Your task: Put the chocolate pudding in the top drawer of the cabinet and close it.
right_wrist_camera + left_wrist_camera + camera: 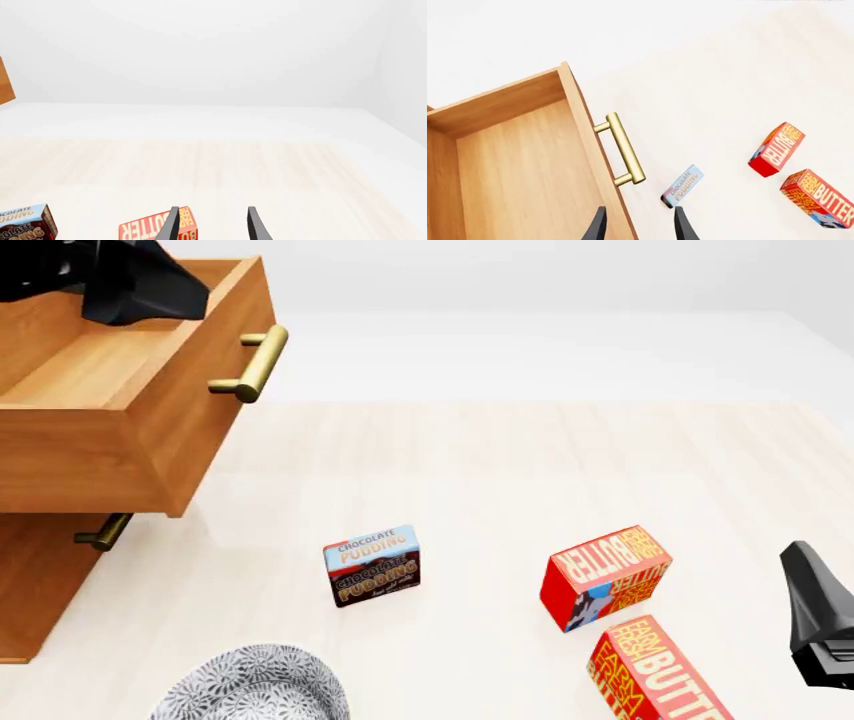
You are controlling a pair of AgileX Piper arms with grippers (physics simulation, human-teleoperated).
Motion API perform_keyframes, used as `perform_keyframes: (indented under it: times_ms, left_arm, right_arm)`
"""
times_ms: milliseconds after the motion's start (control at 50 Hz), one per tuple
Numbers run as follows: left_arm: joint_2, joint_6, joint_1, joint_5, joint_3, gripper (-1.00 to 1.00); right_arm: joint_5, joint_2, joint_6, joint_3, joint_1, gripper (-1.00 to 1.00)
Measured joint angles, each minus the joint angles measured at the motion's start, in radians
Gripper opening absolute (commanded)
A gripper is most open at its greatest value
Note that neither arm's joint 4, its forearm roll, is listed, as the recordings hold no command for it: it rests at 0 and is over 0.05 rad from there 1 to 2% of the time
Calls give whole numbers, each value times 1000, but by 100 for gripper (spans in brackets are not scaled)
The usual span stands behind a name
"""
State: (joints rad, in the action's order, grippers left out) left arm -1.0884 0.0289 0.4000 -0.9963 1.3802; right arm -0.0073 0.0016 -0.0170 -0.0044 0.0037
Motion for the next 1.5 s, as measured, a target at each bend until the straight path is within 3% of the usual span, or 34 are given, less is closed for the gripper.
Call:
perform_keyframes:
  times_ms: [460,960,1240,1500]
  left_arm:
    - [19,28,96,37,-8,100]
    - [43,193,248,139,-29,100]
    - [58,287,261,217,-104,100]
    - [42,331,287,286,-176,100]
  right_arm:
    - [0,0,0,0,0,100]
    - [0,0,0,0,0,100]
    - [0,0,0,0,0,100]
    - [0,0,0,0,0,100]
